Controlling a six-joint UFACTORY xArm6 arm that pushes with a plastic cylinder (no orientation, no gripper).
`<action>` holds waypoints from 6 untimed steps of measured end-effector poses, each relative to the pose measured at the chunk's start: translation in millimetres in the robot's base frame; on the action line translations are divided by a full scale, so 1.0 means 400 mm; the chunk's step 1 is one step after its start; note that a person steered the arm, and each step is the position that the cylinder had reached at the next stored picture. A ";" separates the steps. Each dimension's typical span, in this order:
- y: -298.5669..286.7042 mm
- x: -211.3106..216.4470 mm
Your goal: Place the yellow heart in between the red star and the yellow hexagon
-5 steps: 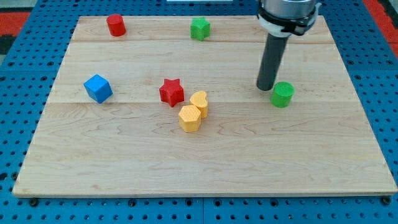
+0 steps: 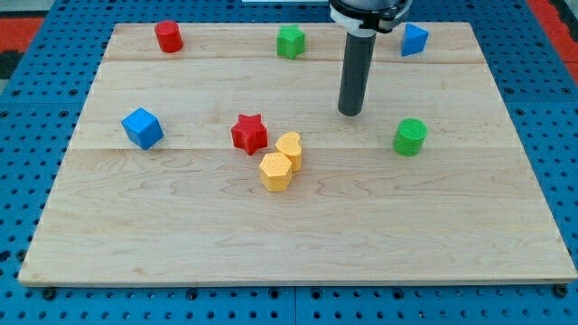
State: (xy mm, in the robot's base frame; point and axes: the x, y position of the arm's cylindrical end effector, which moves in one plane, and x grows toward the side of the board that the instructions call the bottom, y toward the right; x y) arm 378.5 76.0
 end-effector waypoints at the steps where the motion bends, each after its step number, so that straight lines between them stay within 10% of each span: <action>1: -0.021 0.000; 6: -0.128 0.128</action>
